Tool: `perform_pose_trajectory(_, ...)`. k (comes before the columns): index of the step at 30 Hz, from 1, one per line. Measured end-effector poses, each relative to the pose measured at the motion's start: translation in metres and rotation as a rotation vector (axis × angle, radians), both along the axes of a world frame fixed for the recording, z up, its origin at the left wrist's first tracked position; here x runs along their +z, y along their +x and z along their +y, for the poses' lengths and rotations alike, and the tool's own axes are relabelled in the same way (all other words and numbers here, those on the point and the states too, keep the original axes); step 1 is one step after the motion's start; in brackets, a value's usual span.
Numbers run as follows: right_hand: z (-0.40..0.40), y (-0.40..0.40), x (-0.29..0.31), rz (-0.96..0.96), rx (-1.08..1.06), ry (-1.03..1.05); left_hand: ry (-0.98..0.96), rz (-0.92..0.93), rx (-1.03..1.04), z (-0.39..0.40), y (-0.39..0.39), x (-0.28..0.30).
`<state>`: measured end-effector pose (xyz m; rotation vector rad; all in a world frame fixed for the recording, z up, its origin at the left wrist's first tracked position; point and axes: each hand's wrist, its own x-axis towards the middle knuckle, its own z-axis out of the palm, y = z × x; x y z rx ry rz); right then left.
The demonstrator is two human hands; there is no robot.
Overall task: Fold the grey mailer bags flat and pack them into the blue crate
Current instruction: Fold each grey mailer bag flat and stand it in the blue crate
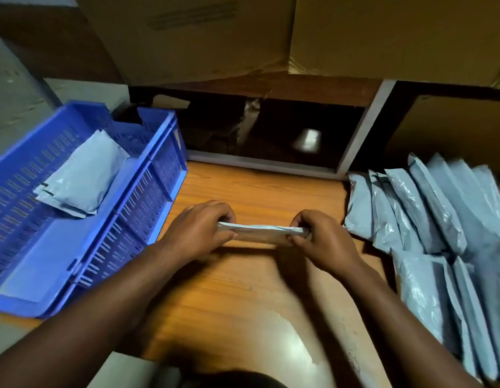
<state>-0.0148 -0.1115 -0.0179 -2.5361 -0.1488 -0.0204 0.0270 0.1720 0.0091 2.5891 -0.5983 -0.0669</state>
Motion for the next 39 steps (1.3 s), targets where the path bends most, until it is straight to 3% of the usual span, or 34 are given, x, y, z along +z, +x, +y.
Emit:
perform_pose_trajectory(5,0.061,0.040,0.073,-0.358,-0.037,0.027,-0.172,-0.101,0.040,0.063,0.021,0.059)
perform_pose_trajectory(10,0.149,0.093,0.121,-0.561,0.033,0.058,-0.281,-0.292,0.178,0.147,0.037,0.098)
perform_pose_trajectory(16,0.251,0.152,0.154,-0.664,0.112,0.037,-0.374,-0.352,0.333,0.230,0.052,0.099)
perform_pose_trajectory(20,0.321,0.182,0.143,-0.637,0.141,0.049,-0.349,-0.257,0.443,0.280,0.065,0.081)
perform_pose_trajectory(22,0.352,0.197,0.127,-0.571,0.154,0.053,-0.287,-0.184,0.496,0.296,0.072,0.061)
perform_pose_trajectory(26,0.415,0.223,0.090,-0.262,0.154,0.021,-0.085,-0.052,0.577,0.322,0.091,0.017)
perform_pose_trajectory(31,0.465,0.243,0.053,0.051,-0.002,-0.070,0.050,0.059,0.598,0.334,0.118,-0.009)
perform_pose_trajectory(39,0.534,0.244,-0.002,0.489,-0.139,0.288,0.116,-0.065,0.548,0.352,0.138,-0.028)
